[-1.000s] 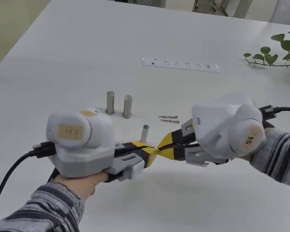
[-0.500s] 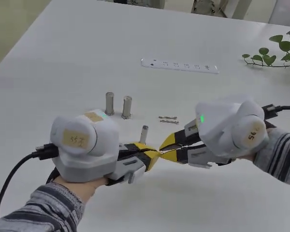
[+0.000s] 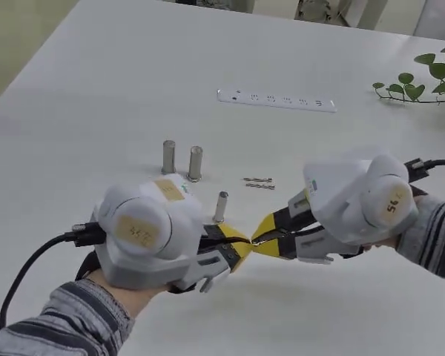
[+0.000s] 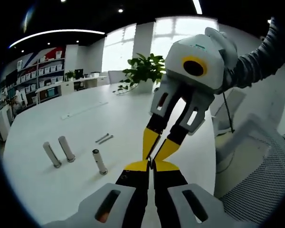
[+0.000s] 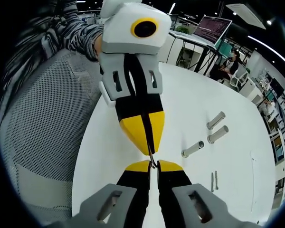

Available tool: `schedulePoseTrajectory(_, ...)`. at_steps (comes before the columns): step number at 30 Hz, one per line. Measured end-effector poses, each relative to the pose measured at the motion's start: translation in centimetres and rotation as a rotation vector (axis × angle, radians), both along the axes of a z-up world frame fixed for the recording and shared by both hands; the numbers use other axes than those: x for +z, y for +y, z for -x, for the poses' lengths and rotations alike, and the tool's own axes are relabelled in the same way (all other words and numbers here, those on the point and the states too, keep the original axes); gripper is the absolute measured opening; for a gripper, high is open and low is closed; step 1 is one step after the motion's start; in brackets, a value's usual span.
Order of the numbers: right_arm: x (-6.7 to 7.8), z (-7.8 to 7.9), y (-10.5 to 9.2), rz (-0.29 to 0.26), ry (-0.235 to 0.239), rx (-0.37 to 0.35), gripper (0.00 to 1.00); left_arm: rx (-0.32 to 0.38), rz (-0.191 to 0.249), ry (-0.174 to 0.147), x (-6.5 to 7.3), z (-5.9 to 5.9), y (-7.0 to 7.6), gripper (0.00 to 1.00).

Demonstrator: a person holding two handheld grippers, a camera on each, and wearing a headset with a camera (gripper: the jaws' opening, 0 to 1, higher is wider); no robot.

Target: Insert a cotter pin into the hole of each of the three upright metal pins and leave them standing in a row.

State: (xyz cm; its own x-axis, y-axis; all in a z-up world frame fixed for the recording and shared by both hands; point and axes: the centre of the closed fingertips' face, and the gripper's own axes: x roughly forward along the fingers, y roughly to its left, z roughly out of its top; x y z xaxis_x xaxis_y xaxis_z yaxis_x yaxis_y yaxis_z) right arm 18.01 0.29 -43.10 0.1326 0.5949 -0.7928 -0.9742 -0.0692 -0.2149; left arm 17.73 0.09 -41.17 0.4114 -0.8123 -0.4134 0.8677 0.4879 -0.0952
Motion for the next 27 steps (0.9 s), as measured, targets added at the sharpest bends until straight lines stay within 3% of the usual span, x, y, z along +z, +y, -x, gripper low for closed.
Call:
schedulePoseTrajectory(5, -0.1, 0.2, -0.1, 0.011, 0.005, 0.001, 0.00, -0.017, -0.021, -0.015, -0.1, 0.1, 0.0, 0.00)
schedulePoseTrajectory(17, 0.2, -0.6, 0.0, 0.025, -0.038, -0.001, 0.00, 0.007, -0.035, -0.063, 0.1, -0.6, 0.2, 0.00)
schedulePoseTrajectory(22, 0.1, -1.1, 0.0, 0.026, -0.038, -0.039, 0.00, 0.039, -0.040, -0.069, 0.0, -1.2, 0.6, 0.00)
schedulePoseTrajectory(27, -0.2, -2.7, -0.7, 0.045, -0.042, -0.144, 0.00, 0.101, -0.046, -0.088, 0.1, -2.2, 1.4, 0.03)
